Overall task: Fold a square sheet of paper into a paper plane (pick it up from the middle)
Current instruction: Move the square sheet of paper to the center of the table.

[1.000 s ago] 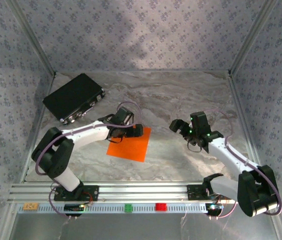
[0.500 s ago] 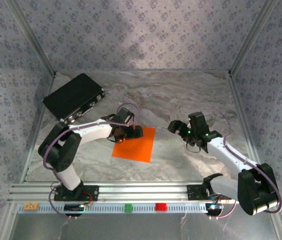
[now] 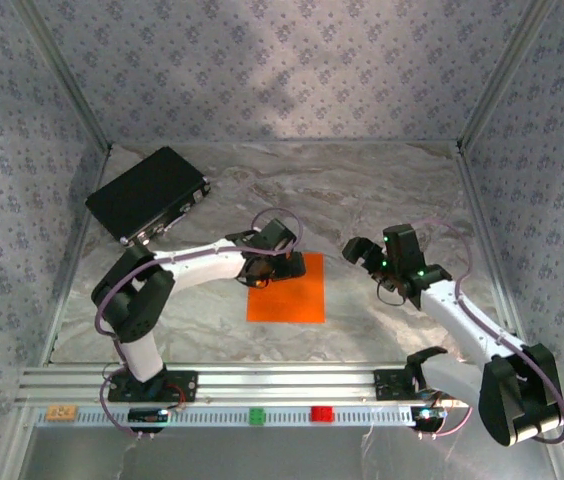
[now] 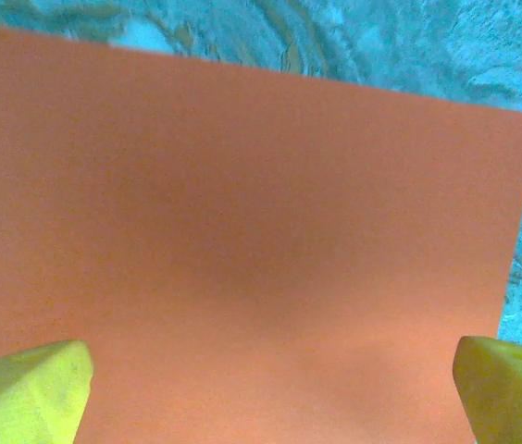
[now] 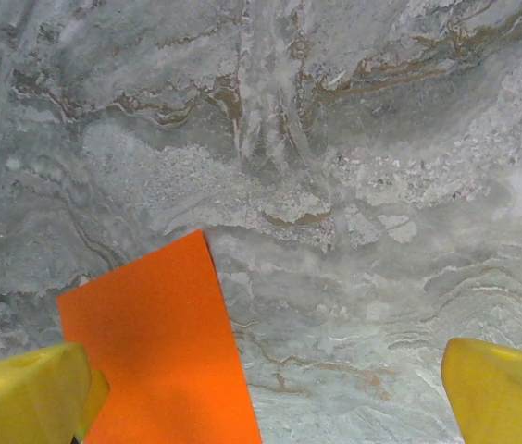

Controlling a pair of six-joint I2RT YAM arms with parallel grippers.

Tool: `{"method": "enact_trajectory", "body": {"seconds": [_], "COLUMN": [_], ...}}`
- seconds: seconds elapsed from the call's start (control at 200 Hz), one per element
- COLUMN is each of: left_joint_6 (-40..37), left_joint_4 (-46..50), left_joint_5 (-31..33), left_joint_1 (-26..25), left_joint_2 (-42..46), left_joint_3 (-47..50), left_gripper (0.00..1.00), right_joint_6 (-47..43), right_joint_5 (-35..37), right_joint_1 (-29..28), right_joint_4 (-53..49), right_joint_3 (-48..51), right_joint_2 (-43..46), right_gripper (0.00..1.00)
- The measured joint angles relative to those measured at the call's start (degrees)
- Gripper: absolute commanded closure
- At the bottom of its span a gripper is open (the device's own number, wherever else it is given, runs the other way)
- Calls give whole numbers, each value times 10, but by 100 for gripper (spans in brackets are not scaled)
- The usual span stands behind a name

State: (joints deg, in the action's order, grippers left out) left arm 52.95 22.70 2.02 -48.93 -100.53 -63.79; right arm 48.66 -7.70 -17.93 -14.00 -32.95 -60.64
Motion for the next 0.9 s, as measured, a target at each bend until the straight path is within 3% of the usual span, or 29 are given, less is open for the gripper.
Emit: {"method": "enact_trajectory", "body": {"seconds": [0.25,0.565,0.9], "left_joint_6": [-74,-73,-73], "left_joint_4": [101,200,226], "left_joint_5": [9,9,6], "left_joint_1": [0,-23,-37], "left_joint_2": [-27,-108,-148], "left_joint_3": [-94,-168,-186], "left_gripper": [1,0,0], "right_joint_6": [-2,-2,-2], "right_joint_5": [-16,-19,-20], "right_joint_1": [8,24,32], "right_joint_4": [-1,-19,-28], "right_joint_3": [0,0,0], "right_joint_2": [4,4,4], "right_gripper": [1,1,1]}}
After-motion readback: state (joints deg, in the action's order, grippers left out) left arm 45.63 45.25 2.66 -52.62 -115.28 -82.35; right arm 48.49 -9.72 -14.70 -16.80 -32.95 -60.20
